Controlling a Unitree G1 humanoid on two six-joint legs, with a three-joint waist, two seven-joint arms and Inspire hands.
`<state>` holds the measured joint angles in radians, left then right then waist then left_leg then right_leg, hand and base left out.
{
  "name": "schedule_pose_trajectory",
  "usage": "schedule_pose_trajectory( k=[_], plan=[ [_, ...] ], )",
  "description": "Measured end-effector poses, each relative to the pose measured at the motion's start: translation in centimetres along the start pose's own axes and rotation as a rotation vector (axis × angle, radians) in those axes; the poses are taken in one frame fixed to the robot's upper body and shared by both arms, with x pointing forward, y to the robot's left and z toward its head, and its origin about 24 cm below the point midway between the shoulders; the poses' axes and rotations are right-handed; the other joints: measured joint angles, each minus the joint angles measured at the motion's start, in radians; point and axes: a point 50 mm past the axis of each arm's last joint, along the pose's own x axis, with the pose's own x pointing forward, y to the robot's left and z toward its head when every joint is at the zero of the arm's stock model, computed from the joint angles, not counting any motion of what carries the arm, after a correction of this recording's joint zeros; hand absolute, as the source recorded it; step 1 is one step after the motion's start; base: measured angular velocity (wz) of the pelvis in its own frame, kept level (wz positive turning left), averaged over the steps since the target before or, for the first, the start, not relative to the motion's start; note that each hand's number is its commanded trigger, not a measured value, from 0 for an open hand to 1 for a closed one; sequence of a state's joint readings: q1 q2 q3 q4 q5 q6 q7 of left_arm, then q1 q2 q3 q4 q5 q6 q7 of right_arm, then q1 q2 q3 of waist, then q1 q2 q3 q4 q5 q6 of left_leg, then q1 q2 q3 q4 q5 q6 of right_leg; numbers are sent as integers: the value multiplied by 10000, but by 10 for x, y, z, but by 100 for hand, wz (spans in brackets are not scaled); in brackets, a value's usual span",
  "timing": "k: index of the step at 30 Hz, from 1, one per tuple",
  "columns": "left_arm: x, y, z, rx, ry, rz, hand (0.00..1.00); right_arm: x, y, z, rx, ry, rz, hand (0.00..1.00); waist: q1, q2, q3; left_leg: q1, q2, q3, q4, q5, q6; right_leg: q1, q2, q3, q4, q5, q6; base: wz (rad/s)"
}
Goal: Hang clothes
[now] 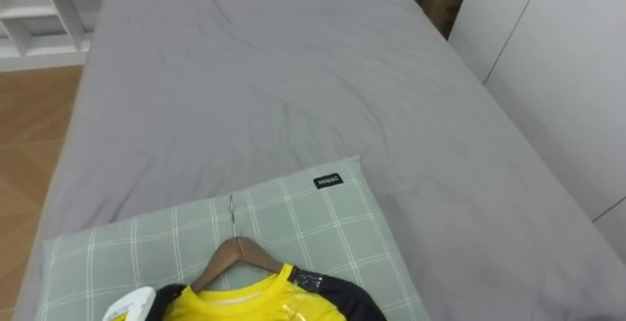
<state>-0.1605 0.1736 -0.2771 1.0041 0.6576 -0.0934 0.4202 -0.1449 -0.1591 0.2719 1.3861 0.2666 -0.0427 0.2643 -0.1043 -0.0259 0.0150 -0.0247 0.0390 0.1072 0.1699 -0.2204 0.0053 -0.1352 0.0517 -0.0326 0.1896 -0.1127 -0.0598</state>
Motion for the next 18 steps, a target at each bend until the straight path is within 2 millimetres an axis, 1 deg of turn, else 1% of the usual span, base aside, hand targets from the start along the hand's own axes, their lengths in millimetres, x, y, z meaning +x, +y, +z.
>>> schedule_pose_trajectory(
  k=[18],
  plan=[
    [-1, -3, -1, -2, 80, -296, 100, 0, 0, -1, -3, 3, 10, 0, -4, 6, 5, 17, 3, -1, 2, 0, 0, 15, 9, 6, -8, 3, -5, 0]
  ],
)
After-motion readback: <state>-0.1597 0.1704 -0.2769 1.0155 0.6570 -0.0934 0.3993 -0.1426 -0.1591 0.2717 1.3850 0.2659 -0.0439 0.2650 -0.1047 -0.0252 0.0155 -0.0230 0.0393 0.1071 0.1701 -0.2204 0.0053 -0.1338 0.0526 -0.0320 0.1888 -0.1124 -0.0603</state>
